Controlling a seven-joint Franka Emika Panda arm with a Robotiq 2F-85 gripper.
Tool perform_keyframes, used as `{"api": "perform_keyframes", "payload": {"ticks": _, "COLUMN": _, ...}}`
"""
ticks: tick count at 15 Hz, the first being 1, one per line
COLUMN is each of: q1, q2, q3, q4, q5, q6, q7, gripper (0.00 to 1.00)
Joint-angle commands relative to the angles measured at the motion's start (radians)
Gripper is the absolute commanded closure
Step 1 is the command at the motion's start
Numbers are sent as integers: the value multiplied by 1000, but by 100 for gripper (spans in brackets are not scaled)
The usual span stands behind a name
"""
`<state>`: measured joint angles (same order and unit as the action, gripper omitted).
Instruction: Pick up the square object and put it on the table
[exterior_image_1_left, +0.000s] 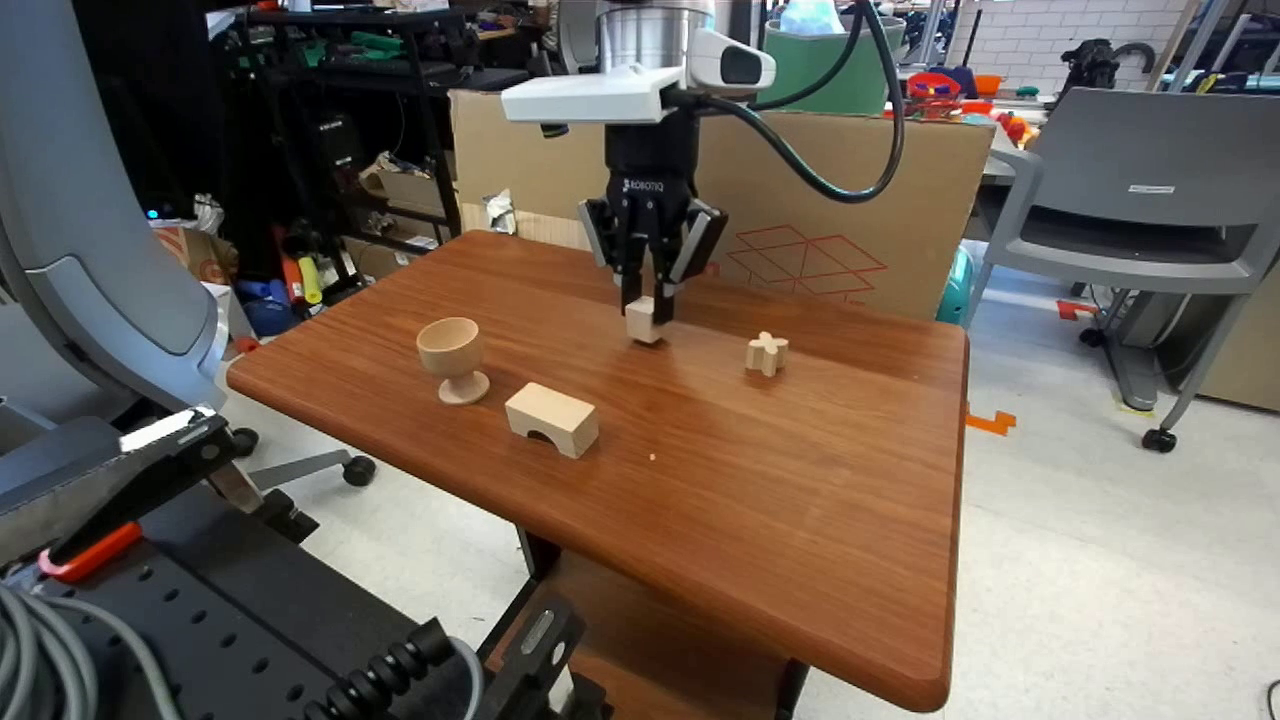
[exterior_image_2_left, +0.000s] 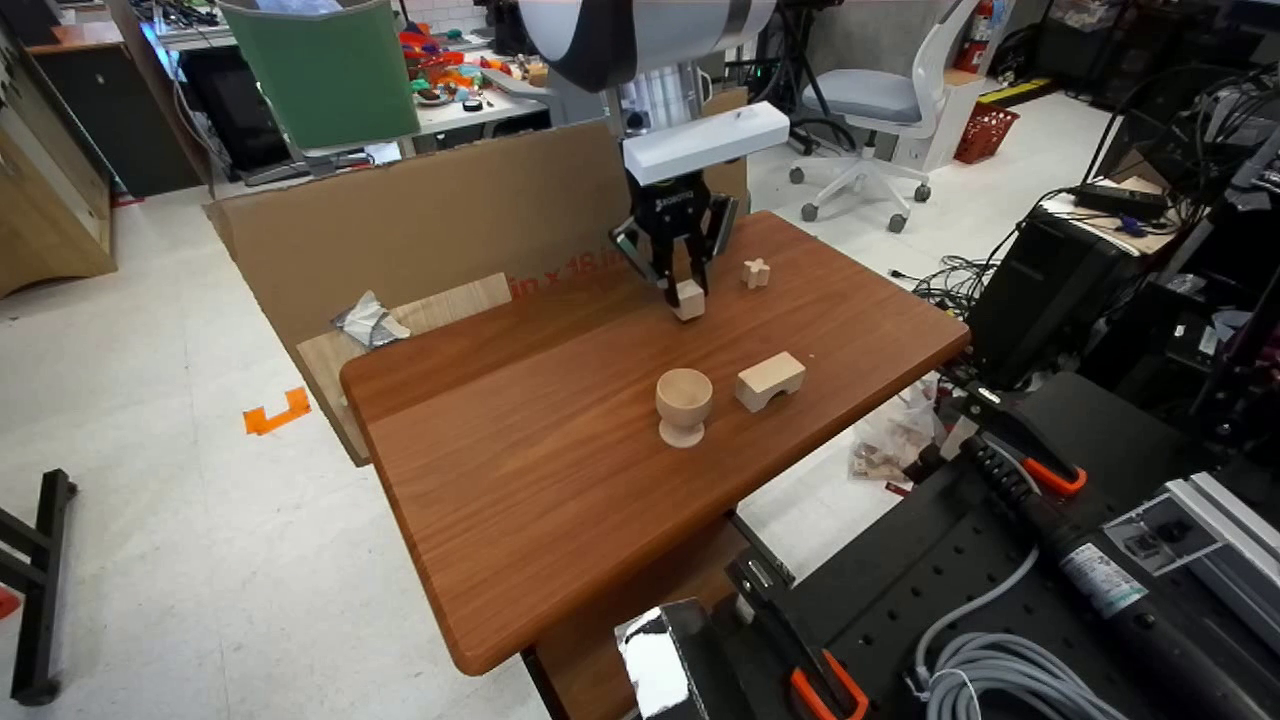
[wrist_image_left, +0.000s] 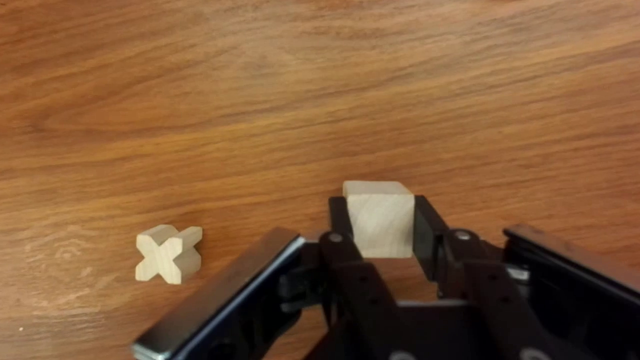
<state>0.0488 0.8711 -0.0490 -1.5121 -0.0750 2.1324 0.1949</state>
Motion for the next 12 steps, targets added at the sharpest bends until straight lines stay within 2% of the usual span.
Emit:
{"api": "perform_keyframes", "payload": {"ticks": 1, "q1": 20, "q2": 43, "q3": -21, "q4": 77, "q5": -8, "q6": -64, "q7": 26, "gripper": 41}}
{"api": "perform_keyframes", "payload": {"ticks": 4, "q1": 14, "q2": 22, "q3": -20, "q4": 66, "q5": -3, "q6": -76, "q7": 29, "gripper": 21}}
{"api": "perform_keyframes", "payload": {"ticks": 7, "q1": -11, "q2": -60, "q3": 1, "q4": -18, "q5": 35, "q6": -66, "q7": 11, "gripper": 0}}
{"api": "perform_keyframes", "payload": {"ticks": 9, "q1": -25, "q2": -158, "q3": 9, "q4": -124, "q5": 60, "q6": -34, "q7": -4, "gripper": 0}}
{"api": "perform_keyframes", "payload": {"ticks": 12, "q1": -34, "q2": -303, "q3": 2, "q4": -251, "q5": 84, "q6": -55, "q7": 2, "gripper": 0}}
